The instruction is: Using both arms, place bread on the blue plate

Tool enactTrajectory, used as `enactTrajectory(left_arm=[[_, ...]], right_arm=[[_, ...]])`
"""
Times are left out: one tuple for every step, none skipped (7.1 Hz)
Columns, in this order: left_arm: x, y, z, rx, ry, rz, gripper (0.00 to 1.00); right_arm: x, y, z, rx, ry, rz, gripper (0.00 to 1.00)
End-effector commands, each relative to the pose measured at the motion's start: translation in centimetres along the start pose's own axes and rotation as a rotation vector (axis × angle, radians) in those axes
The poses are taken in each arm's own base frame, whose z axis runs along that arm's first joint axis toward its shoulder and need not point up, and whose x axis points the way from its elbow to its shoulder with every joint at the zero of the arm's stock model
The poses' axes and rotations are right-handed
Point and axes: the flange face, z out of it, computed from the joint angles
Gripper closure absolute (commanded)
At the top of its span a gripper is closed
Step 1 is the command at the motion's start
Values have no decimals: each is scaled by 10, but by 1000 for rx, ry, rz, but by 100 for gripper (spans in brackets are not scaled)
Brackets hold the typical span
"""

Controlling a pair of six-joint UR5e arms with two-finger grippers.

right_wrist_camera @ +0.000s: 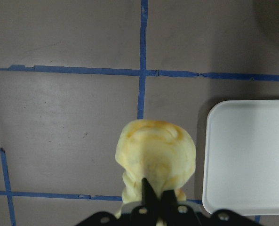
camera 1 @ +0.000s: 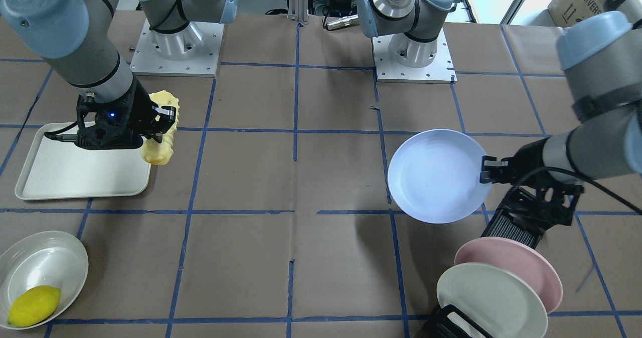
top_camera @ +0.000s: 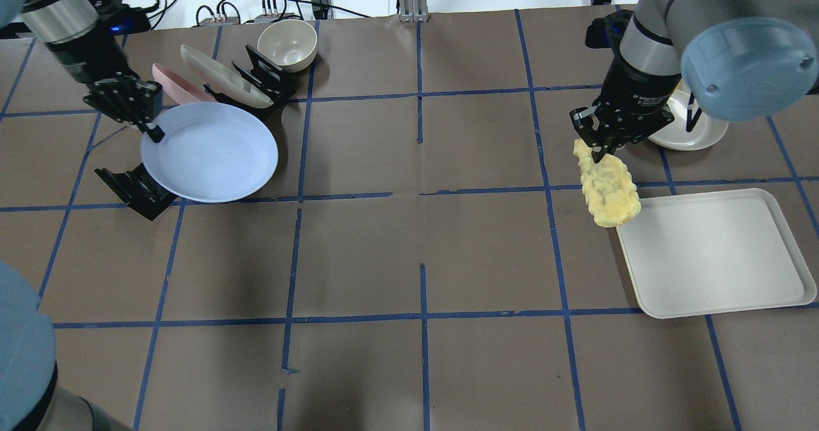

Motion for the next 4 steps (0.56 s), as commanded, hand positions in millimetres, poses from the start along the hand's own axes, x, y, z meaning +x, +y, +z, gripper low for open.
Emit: enactTrajectory(left_arm=[[105,-30,28,78,14,72,91],[130,-50,49,102,26,103,91],[158,-66,75,116,33,74,91],[185,-73,93,143,59,85,91]], right_arm=[[-2,1,3,-11,2,-3,90],[-2,2,9,-21,-2,-3,90],[-3,2,11,-13,-6,-3,90],[-7,3,11,-13,-19,-2,90]])
